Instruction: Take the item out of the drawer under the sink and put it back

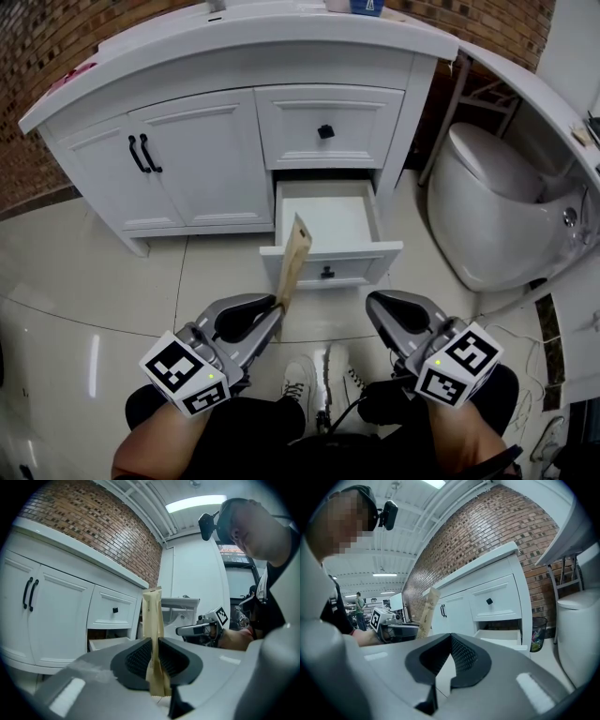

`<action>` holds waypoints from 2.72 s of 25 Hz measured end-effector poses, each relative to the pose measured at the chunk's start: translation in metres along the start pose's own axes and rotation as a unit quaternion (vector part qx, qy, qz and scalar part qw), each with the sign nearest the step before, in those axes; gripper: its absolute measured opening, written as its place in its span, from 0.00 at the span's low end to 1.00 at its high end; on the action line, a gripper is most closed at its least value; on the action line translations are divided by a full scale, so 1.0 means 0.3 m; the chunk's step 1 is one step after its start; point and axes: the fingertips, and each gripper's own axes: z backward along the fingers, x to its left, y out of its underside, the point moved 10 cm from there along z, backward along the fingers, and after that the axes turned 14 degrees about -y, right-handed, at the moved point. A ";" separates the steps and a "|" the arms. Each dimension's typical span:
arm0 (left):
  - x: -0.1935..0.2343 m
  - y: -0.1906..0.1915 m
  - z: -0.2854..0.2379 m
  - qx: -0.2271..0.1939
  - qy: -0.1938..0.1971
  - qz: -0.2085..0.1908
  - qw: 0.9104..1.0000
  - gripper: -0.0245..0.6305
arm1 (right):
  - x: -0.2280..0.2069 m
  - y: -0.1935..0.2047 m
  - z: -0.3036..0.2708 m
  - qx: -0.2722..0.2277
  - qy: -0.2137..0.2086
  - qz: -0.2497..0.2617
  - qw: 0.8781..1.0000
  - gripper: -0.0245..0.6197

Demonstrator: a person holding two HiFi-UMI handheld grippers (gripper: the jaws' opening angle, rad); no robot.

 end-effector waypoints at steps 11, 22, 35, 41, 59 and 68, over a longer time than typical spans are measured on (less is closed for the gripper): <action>-0.028 -0.005 -0.025 0.005 -0.004 -0.026 1.000 0.12 | -0.006 0.005 0.022 -0.008 -0.002 -0.004 1.000 0.04; -0.027 -0.027 -0.043 0.009 -0.025 -0.067 0.997 0.12 | -0.011 0.029 0.022 -0.013 -0.005 -0.022 1.000 0.04; 0.026 -0.098 -0.160 0.029 -0.056 -0.246 0.967 0.11 | -0.041 -0.010 0.044 -0.028 0.001 -0.016 0.999 0.04; 0.111 -0.179 -0.285 0.063 -0.044 -0.337 0.938 0.11 | -0.030 -0.024 0.061 -0.028 0.002 -0.008 1.000 0.04; 0.193 -0.126 -0.788 0.145 -0.025 -0.418 0.897 0.11 | -0.095 0.028 0.097 -0.014 0.032 -0.036 0.999 0.04; 0.297 -0.003 -1.017 0.251 -0.011 -0.445 0.860 0.11 | -0.160 0.040 0.094 -0.008 0.040 -0.046 0.998 0.04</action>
